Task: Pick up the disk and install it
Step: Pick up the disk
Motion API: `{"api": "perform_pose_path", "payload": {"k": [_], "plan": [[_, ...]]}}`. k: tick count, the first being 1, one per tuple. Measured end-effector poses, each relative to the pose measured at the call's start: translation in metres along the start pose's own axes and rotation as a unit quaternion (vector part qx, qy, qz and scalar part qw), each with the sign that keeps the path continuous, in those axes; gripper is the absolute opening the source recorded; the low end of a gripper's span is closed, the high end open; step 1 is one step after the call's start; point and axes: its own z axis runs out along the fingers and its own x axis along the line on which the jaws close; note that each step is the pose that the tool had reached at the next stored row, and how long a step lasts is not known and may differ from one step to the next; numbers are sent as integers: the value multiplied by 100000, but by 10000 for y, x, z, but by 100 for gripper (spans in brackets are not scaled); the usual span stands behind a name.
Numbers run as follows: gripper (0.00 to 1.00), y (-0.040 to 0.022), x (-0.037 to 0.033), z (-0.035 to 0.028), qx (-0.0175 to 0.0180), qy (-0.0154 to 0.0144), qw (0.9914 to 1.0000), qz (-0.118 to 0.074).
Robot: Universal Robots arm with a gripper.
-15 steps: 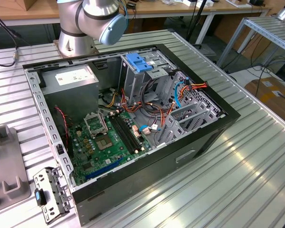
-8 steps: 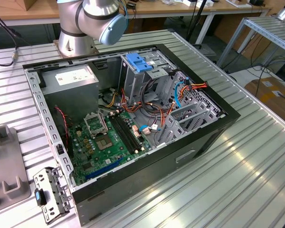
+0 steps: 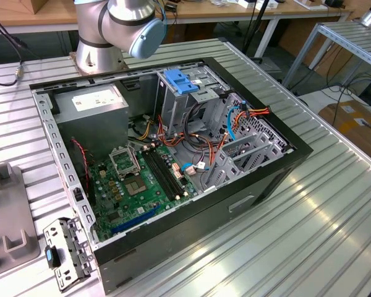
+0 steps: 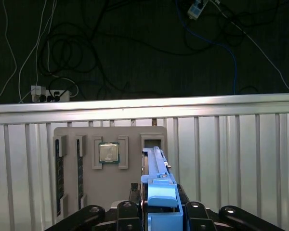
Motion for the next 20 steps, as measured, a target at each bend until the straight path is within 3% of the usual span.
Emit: {"api": "perform_pose_path", "payload": {"k": [20], "plan": [[37,-2,-1,-59,7,18,100000,-4]]}}
